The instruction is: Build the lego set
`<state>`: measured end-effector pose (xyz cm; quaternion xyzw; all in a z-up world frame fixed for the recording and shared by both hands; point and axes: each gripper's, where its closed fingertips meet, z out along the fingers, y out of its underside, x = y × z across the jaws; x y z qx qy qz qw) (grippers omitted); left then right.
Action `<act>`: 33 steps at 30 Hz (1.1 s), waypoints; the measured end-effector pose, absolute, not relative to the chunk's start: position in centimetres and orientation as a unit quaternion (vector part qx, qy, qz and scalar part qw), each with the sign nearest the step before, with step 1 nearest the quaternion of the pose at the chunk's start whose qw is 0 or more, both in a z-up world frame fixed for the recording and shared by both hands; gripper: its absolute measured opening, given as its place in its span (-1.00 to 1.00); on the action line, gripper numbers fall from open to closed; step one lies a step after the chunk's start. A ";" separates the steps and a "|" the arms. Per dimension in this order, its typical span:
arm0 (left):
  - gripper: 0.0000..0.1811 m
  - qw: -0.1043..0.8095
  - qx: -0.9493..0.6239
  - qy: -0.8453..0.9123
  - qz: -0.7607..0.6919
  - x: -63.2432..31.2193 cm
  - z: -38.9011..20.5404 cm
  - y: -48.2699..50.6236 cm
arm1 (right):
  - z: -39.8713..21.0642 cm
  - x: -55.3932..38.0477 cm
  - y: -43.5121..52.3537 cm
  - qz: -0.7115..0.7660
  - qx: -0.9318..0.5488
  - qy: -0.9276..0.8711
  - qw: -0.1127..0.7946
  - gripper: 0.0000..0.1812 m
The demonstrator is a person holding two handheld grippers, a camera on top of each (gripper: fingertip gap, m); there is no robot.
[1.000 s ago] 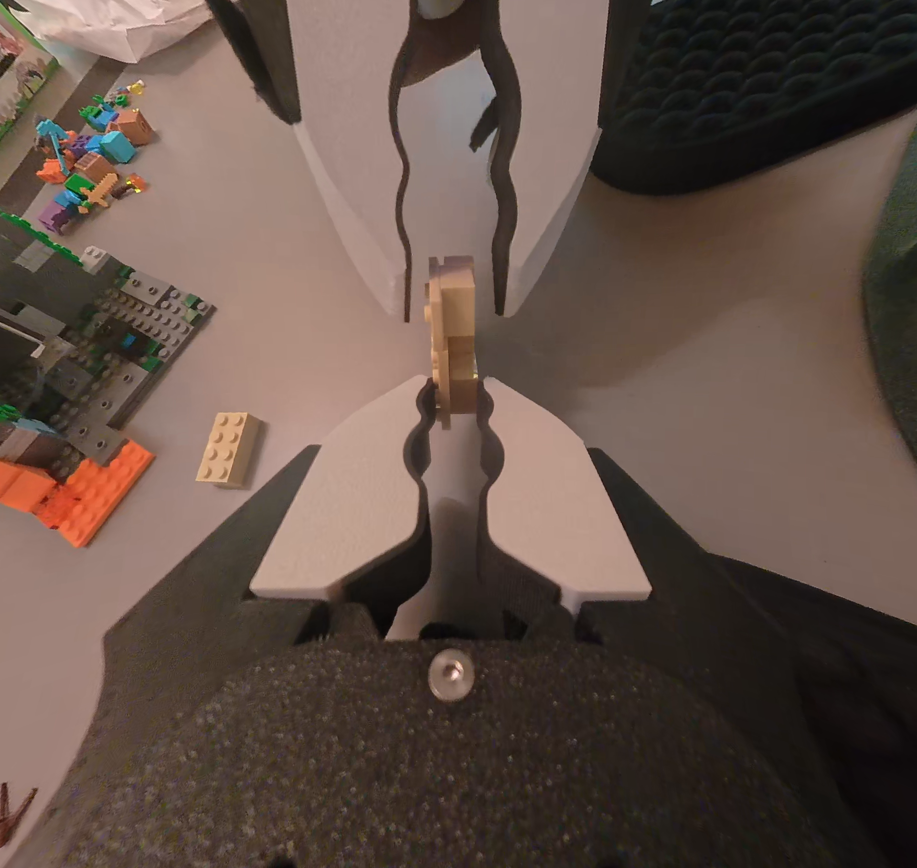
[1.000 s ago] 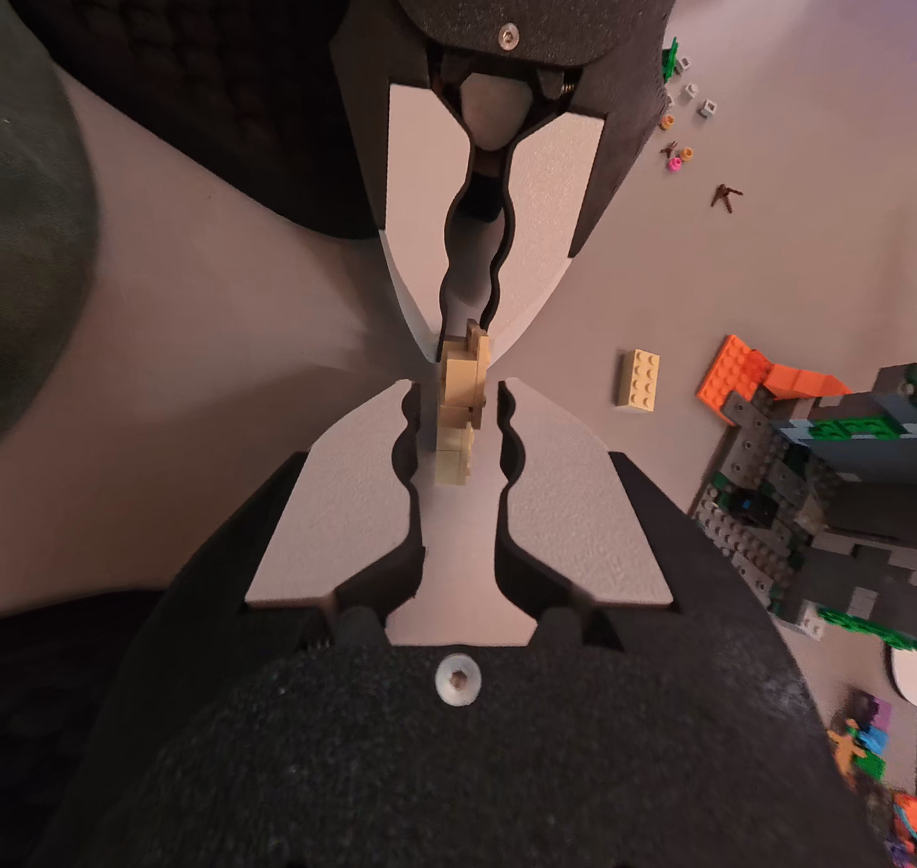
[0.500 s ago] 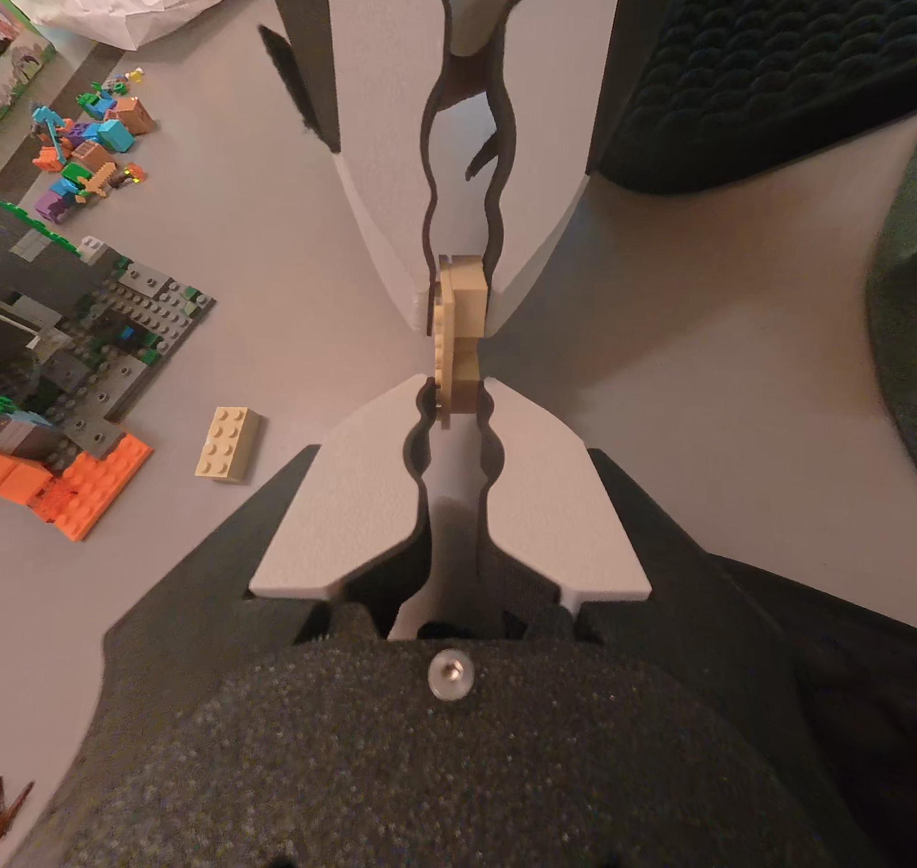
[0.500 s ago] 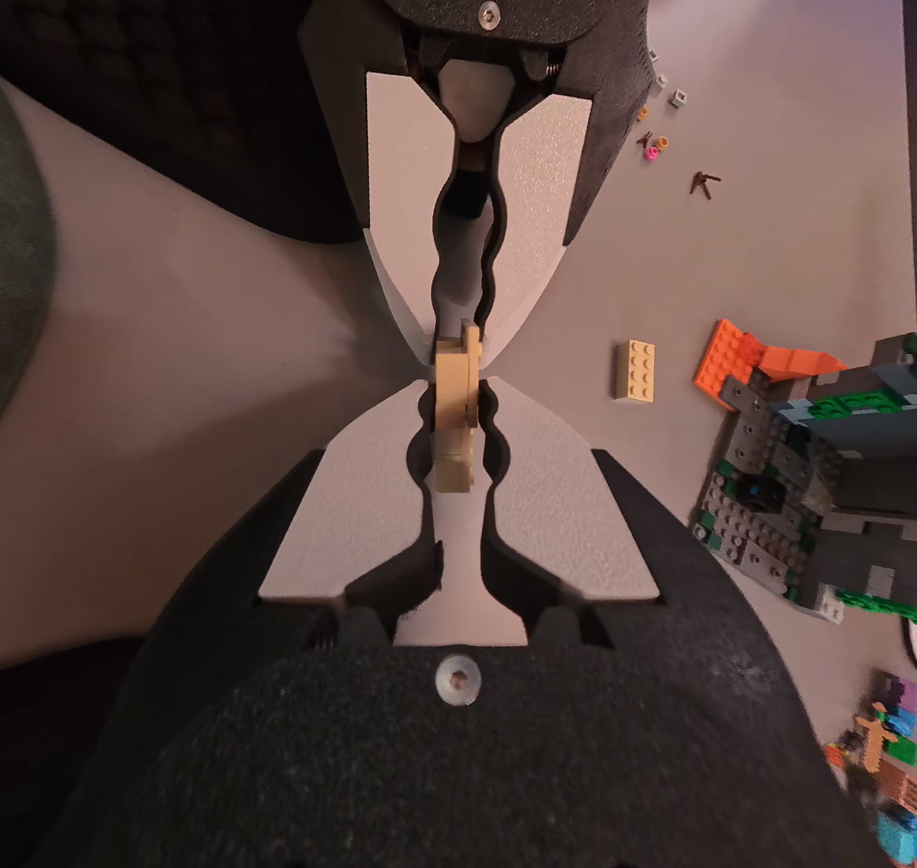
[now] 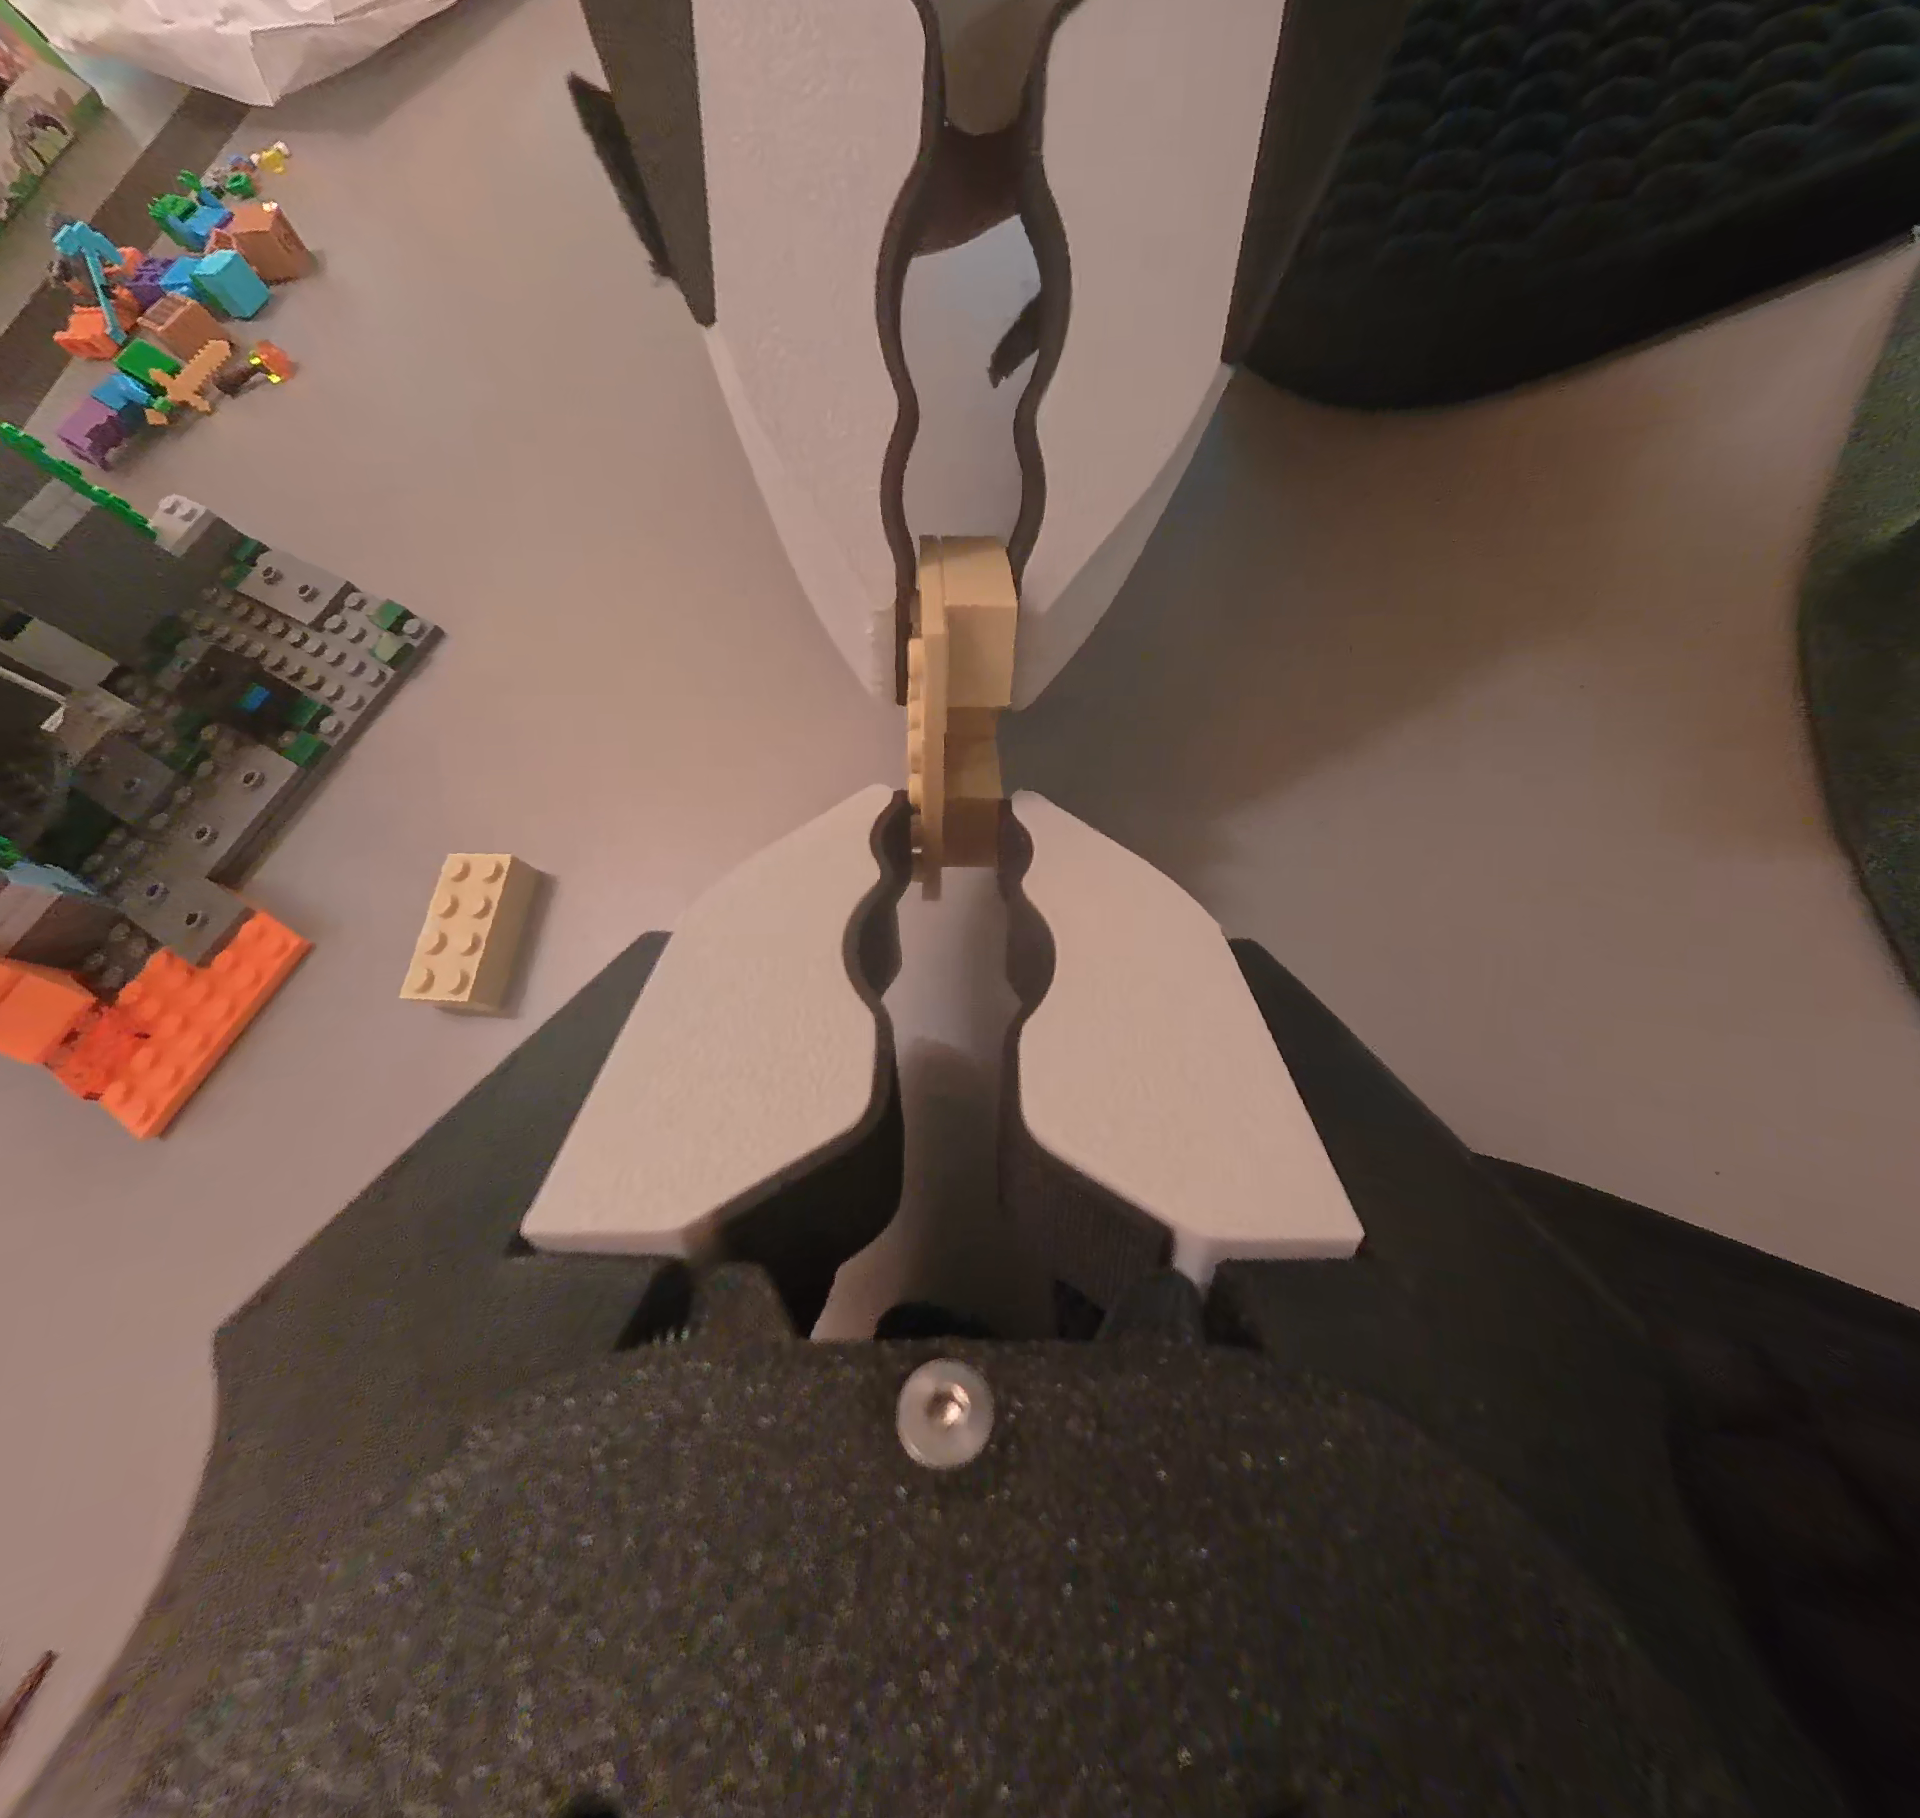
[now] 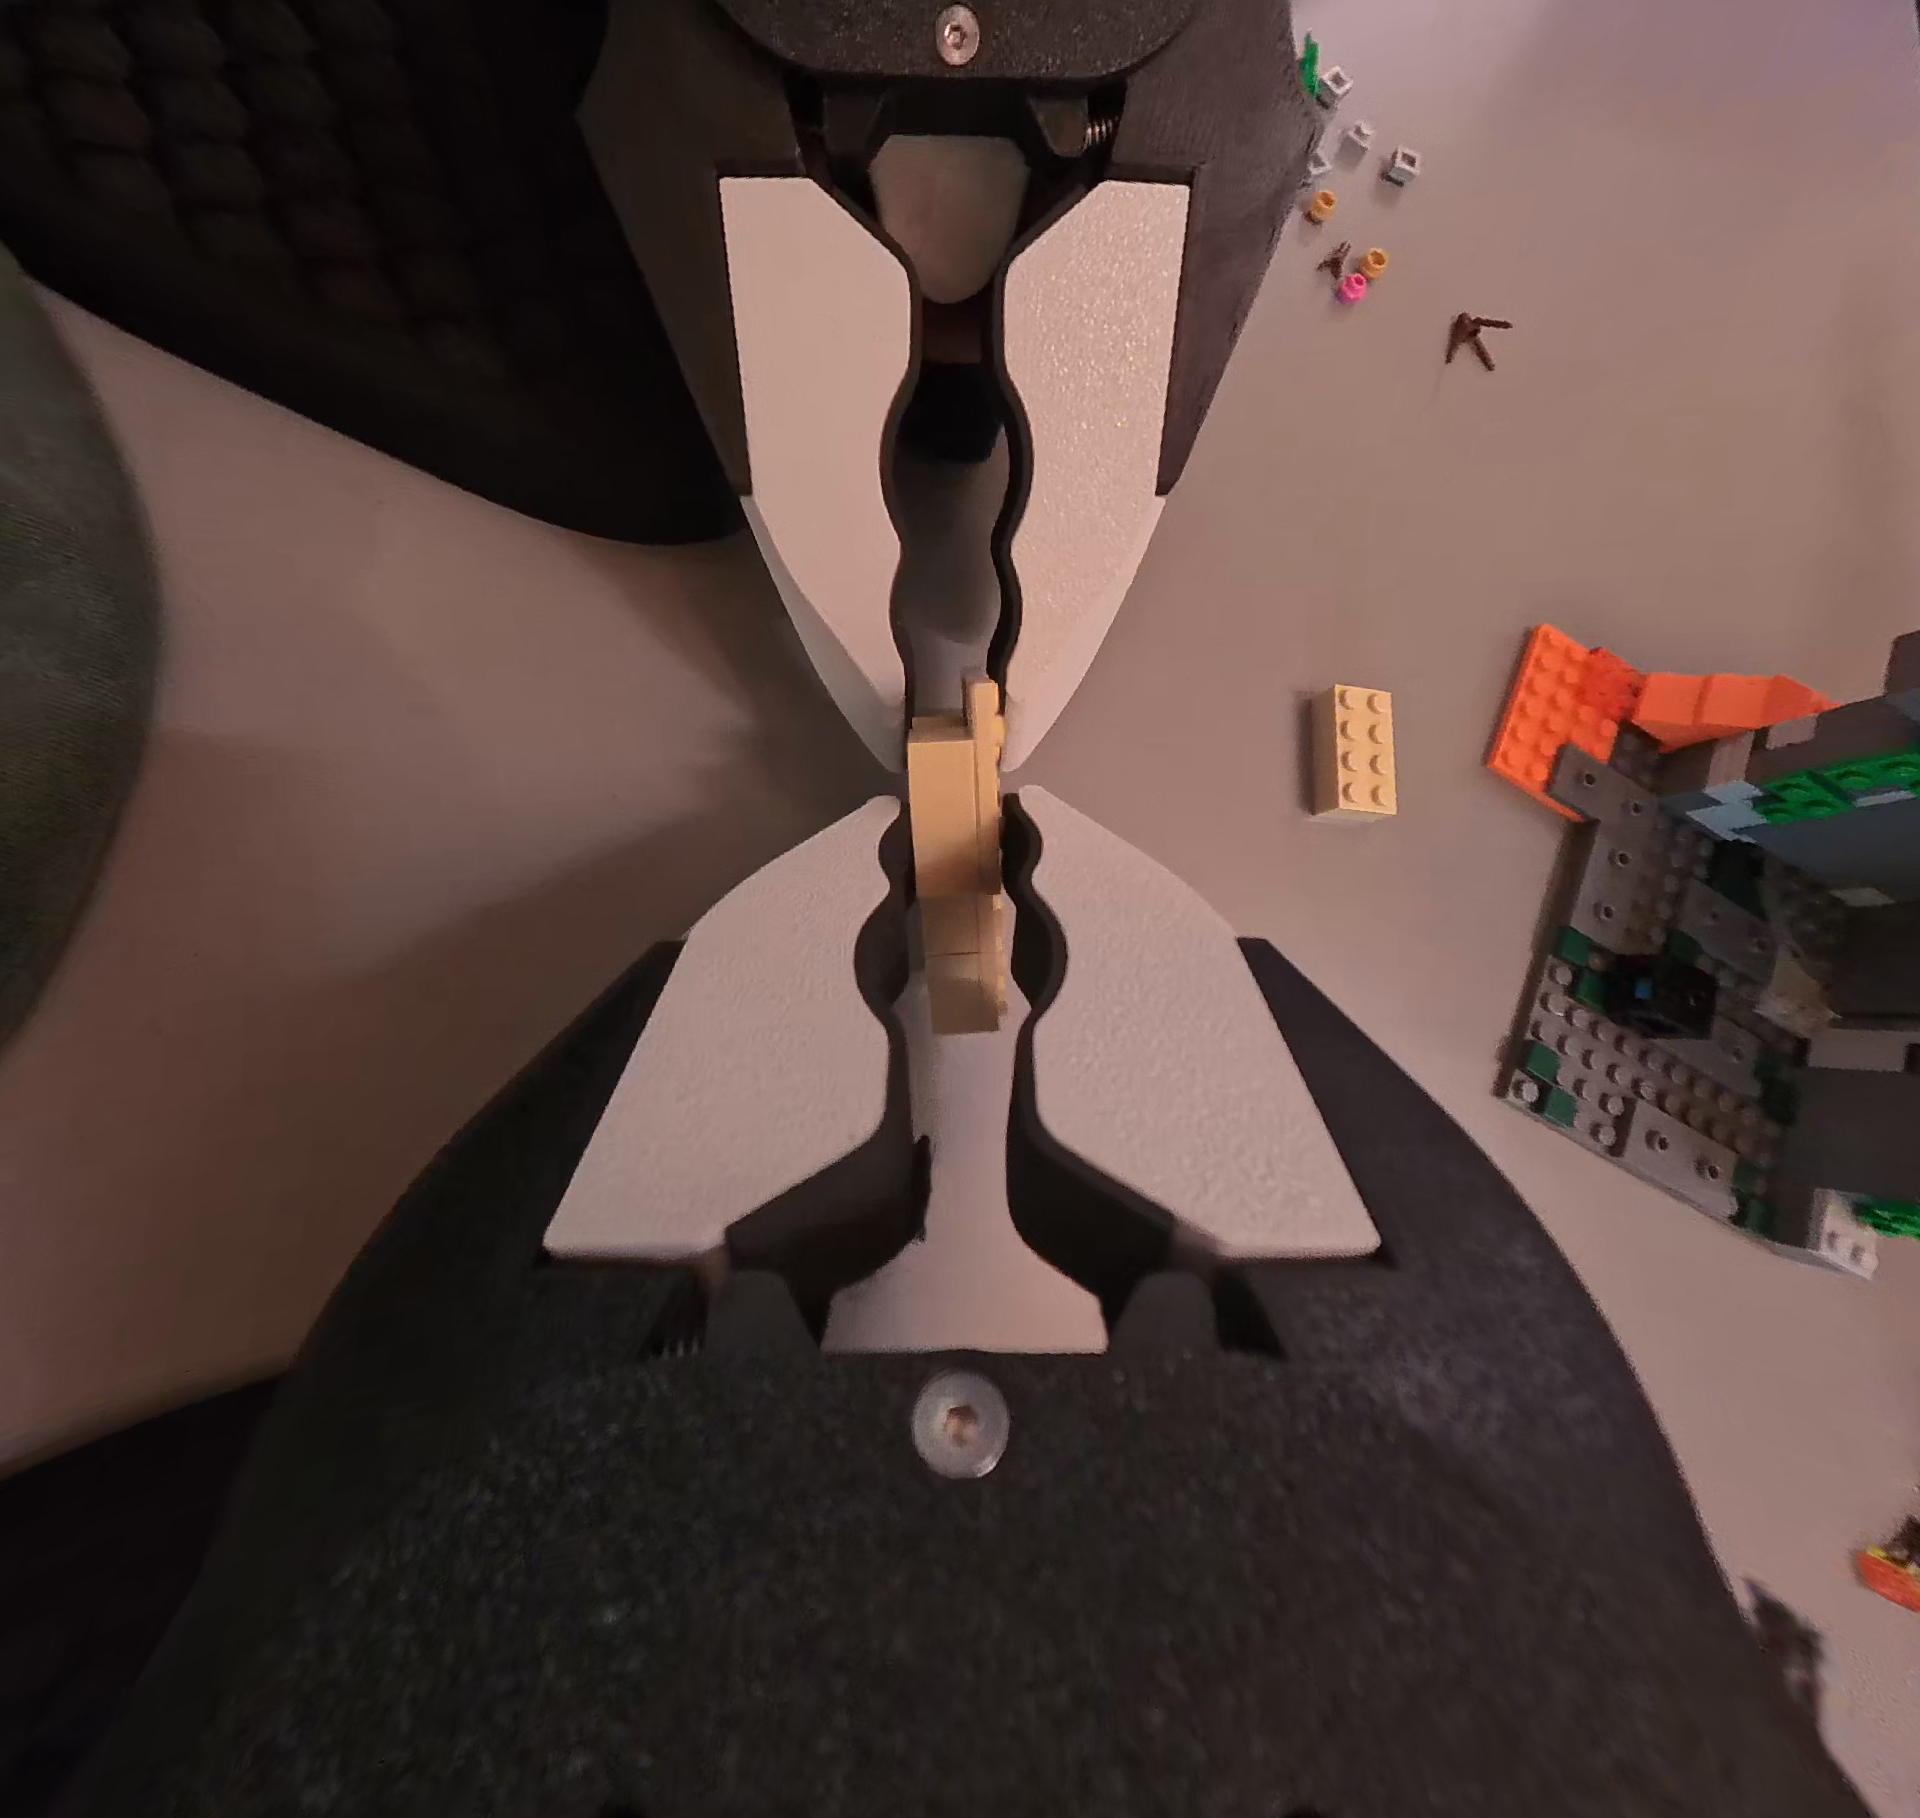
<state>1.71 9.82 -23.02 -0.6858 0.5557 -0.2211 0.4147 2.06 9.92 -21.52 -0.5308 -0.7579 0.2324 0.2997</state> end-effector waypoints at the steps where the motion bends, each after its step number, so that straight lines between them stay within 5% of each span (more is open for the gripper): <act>1: -0.84 0.416 -0.685 0.555 -0.222 1.8 -22.9 9.8 | -21.5 2.1 9.9 0.230 -0.529 -0.759 0.300 -0.83; 6: -0.84 0.423 -0.681 0.561 -0.208 1.8 -22.9 9.8 | -21.6 1.6 9.3 0.233 -0.526 -0.763 0.296 -0.63; 13: -0.84 0.434 -0.673 0.572 -0.179 1.8 -22.9 9.9 | -21.9 1.5 9.7 0.224 -0.517 -0.766 0.310 -0.83; 33: -0.83 0.429 -0.669 0.577 -0.187 2.0 -22.9 9.6 | -21.9 1.6 9.4 0.212 -0.487 -0.781 0.328 -0.82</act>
